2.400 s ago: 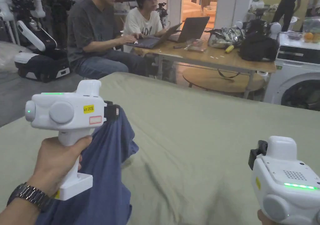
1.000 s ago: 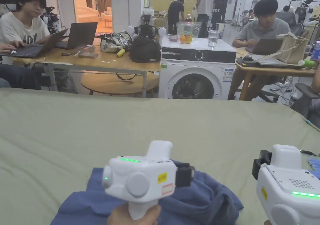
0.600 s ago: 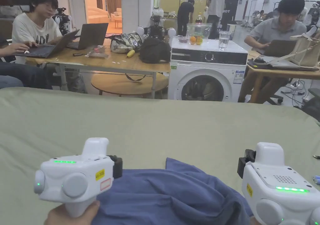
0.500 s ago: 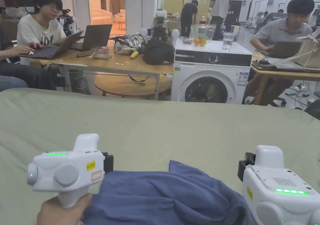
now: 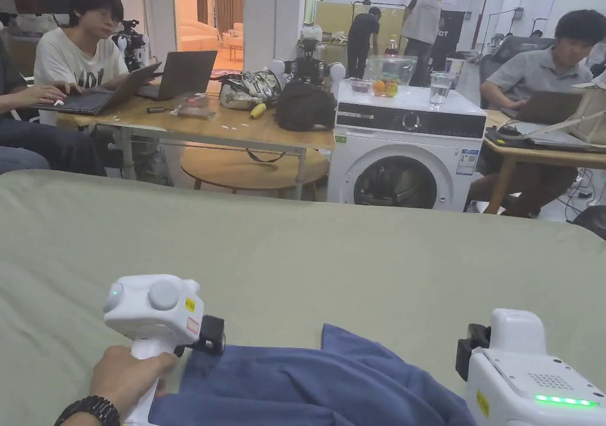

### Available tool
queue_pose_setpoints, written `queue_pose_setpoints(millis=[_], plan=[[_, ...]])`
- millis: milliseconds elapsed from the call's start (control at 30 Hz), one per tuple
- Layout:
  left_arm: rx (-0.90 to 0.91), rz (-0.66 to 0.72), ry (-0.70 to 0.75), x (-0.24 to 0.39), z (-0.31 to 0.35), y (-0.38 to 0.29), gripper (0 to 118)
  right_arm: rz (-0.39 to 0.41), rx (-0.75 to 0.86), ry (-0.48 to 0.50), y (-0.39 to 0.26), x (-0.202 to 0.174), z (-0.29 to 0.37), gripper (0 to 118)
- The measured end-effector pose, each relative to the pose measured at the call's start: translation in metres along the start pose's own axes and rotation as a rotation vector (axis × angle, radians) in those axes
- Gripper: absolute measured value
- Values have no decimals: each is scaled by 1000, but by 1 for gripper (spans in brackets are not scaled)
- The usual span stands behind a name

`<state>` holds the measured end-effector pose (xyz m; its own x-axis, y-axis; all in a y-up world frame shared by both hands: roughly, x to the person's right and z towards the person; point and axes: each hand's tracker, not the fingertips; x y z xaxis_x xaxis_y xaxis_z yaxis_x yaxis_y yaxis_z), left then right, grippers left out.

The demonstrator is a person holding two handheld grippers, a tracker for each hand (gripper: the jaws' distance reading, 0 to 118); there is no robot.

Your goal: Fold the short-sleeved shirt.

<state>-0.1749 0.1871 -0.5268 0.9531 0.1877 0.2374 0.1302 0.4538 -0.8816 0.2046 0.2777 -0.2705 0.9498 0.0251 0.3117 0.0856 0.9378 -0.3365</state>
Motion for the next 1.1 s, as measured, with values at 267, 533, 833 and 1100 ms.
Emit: queue_pose_setpoints(millis=[267,533,833,1100], plan=[[86,-159,98,24,-10,-21,19,14,-52,-24,2,22,-12,0],[237,-87,-13,4,44,-41,0,61,-295,61,12,29,-84,3],[294,-20,-61,-5,73,-79,0,97,-640,192,-21,5,-174,57],[264,-20,-60,-7,68,-83,0,98,-609,175,-36,1,-172,0]])
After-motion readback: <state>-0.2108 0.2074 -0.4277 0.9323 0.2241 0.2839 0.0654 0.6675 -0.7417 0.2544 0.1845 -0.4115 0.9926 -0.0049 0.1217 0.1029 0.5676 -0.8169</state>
